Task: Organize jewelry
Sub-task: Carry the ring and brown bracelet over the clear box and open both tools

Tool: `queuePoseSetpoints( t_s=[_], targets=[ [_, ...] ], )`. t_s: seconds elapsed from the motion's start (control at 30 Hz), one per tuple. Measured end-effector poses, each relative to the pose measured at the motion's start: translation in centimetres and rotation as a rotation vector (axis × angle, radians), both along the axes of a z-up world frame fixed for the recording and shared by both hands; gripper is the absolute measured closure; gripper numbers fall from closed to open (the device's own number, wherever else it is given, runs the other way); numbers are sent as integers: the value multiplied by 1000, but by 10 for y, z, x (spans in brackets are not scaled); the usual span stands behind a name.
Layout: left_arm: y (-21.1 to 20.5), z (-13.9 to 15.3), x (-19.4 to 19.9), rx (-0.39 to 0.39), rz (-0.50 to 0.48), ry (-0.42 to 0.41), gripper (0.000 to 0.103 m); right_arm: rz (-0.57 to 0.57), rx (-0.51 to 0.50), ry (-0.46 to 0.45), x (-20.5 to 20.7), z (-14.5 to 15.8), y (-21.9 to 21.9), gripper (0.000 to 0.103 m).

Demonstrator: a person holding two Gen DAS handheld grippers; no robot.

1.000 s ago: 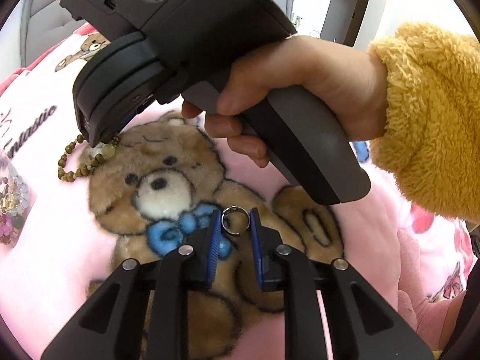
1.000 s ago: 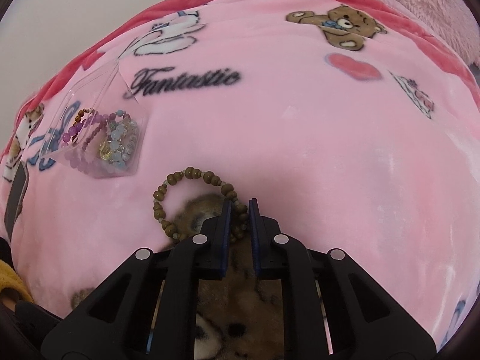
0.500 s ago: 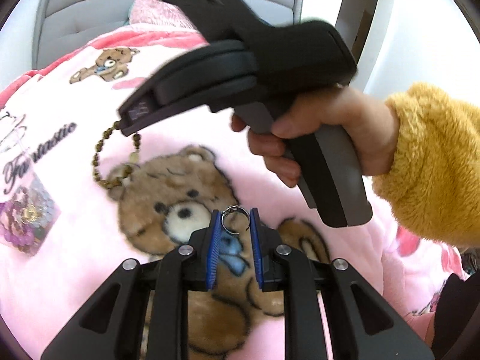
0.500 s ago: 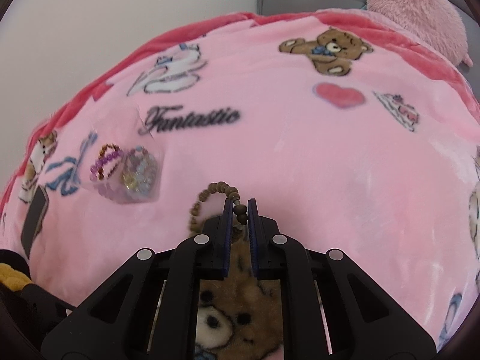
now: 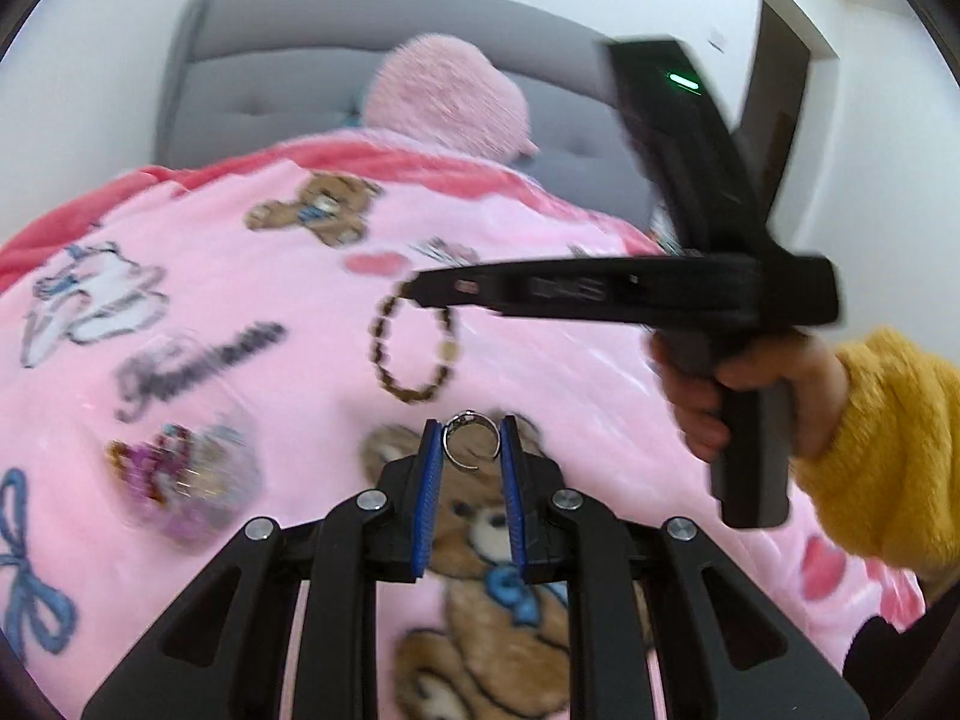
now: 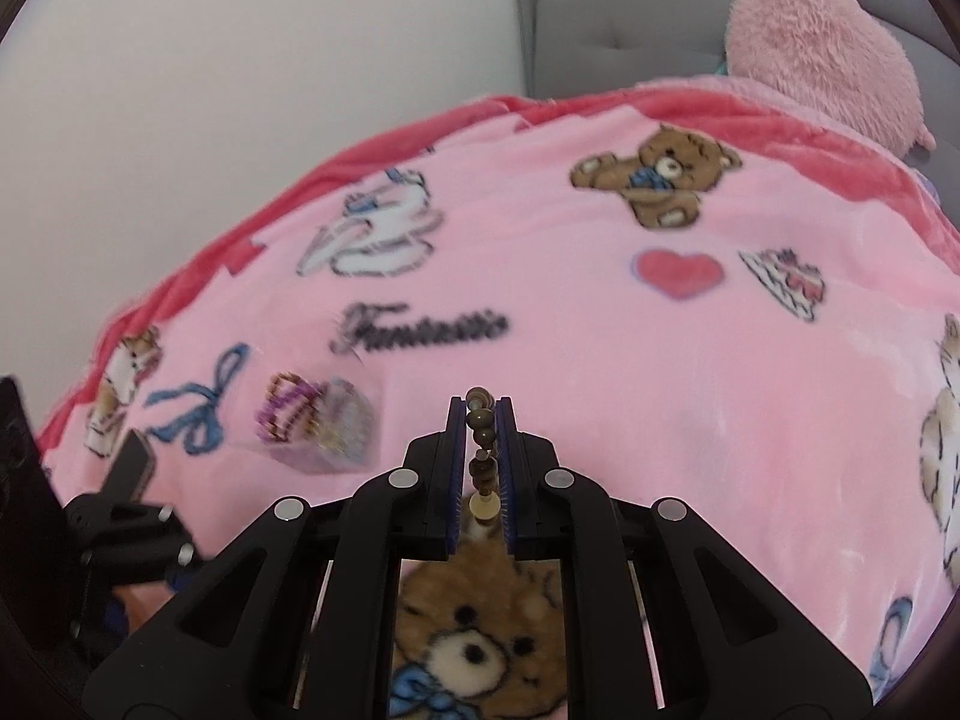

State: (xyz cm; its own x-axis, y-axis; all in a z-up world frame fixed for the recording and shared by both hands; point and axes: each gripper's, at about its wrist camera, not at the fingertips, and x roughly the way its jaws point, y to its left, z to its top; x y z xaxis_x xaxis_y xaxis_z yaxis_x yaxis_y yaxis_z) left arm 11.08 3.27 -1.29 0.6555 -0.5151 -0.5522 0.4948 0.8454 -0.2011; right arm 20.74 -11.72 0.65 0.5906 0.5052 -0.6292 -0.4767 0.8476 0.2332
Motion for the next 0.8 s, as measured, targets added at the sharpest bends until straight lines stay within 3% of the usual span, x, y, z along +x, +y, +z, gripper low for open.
queuePoseSetpoints(
  t_s=[0.3,0.53,0.8],
  targets=[
    [58,18,18,-26,203,-38,84,124,49,-108,-15,37,36,93],
    [104,27,37,-63,361,-81,84,186,33,-112,-13,38,67,93],
    [118,17,59,-81,389,-60,84,242,-9,-88,-9,26,101,93]
  ],
)
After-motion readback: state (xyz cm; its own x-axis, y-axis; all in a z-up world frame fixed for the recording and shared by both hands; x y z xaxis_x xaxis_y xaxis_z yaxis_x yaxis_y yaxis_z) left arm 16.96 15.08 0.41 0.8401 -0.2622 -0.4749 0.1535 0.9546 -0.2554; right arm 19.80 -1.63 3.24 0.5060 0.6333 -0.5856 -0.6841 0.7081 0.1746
